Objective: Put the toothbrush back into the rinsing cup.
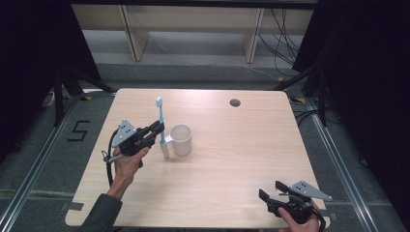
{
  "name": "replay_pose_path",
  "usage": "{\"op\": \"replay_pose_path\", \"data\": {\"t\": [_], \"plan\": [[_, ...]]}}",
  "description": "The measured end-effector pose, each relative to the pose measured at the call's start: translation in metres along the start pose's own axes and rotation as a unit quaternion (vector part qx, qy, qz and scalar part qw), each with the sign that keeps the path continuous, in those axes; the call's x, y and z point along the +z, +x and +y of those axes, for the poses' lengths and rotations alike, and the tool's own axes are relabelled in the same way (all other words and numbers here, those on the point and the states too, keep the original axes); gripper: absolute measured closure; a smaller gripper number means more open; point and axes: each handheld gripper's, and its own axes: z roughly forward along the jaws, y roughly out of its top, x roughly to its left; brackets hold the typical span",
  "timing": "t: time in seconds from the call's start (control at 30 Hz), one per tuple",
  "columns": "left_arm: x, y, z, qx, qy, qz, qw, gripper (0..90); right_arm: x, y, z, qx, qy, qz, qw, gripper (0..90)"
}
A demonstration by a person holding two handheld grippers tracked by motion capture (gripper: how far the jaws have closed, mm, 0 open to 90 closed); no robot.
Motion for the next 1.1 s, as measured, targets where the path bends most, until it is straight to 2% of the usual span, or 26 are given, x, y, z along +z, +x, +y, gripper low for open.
{"op": "replay_pose_path", "data": {"t": [0.13, 0.27, 0.77, 0.93, 0.97, 1.0, 1.07, 1.1], "plan": [[-0.001, 0.001, -0.006, 0.006, -0.001, 0.003, 1.0000, 78.4, 0.000, 0.000, 0.000, -0.001, 0.001, 0.000, 1.0000, 23.9], [-0.002, 0.004, -0.012, 0.004, 0.000, 0.008, 1.0000, 78.4, 0.000, 0.000, 0.000, -0.001, 0.001, 0.000, 1.0000, 23.9], [-0.002, 0.003, -0.029, 0.006, 0.022, 0.008, 0.9997, 78.2, 0.000, -0.001, 0.000, 0.001, -0.007, 0.004, 1.0000, 24.0], [-0.004, 0.005, -0.032, 0.004, 0.026, 0.009, 0.9996, 78.0, 0.000, -0.001, 0.000, 0.000, -0.005, 0.002, 1.0000, 24.0], [-0.003, 0.006, -0.034, 0.001, 0.021, 0.004, 0.9998, 77.9, 0.000, -0.001, 0.000, 0.000, -0.005, 0.003, 1.0000, 24.0], [-0.004, 0.006, -0.033, 0.000, 0.032, 0.008, 0.9994, 77.9, 0.000, -0.002, 0.000, -0.001, -0.005, 0.001, 1.0000, 24.0], [-0.004, 0.005, -0.034, -0.002, 0.038, 0.010, 0.9992, 77.8, 0.000, -0.001, 0.000, 0.004, -0.005, 0.006, 1.0000, 24.1], [-0.004, 0.005, -0.034, -0.003, 0.040, 0.010, 0.9991, 77.6, 0.000, -0.002, 0.000, -0.001, -0.005, 0.002, 1.0000, 24.1]]}}
